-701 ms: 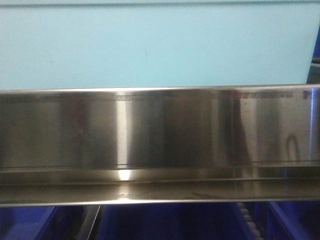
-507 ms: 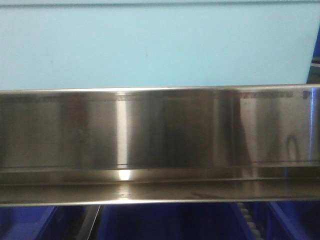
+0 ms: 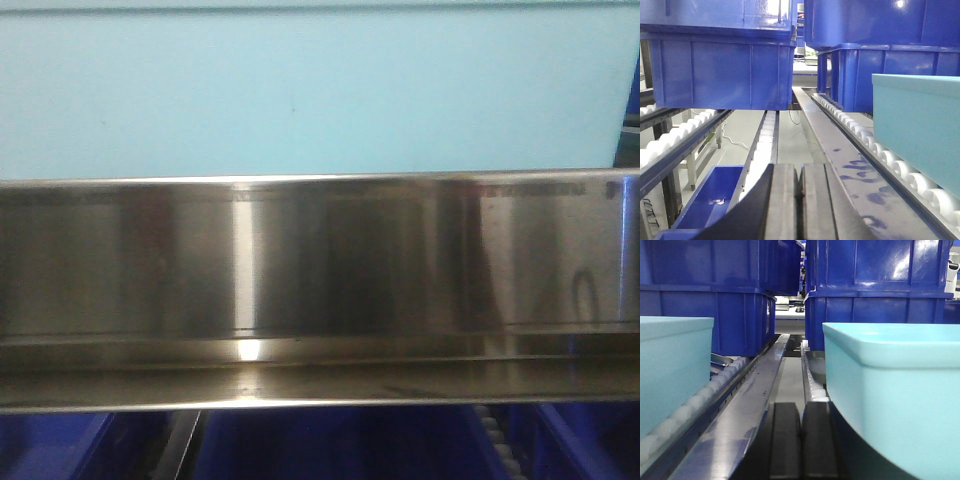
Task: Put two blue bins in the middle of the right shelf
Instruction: 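Close both grippers on the side walls of the light teal bin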
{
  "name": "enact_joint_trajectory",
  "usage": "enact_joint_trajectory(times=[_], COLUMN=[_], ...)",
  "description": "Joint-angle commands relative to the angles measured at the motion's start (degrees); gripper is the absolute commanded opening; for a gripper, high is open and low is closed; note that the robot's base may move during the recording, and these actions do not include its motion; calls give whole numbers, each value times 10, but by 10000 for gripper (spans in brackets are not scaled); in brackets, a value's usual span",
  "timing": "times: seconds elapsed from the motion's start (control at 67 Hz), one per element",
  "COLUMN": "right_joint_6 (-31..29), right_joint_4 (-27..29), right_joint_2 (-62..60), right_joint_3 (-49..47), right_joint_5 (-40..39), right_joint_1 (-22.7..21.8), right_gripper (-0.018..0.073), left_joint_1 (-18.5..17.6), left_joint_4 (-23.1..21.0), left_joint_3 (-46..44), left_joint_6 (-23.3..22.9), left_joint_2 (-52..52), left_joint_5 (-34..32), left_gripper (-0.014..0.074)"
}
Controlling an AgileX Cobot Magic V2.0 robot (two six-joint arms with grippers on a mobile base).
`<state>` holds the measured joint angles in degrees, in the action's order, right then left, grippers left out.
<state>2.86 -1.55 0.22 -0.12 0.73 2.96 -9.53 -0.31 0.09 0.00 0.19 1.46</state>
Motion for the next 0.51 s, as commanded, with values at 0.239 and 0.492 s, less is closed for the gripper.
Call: enact_joint_trajectory(times=[0.239,0.492], right_joint_6=[-3,-3], right_joint_4=[2,5], right_joint_2=[-2,-2], right_joint_3=[1,-7], right_joint_5=[-12,-13], right_joint_1=[-2,1], right_gripper=[-167,-167], left_joint_1=[2,2], left_joint_4=[17,0], left_joint_3=[-1,-24], left_joint_6=[0,0], left_joint_2=[-2,-2], left_joint_5=[-29,12], left_gripper=[-100,-100])
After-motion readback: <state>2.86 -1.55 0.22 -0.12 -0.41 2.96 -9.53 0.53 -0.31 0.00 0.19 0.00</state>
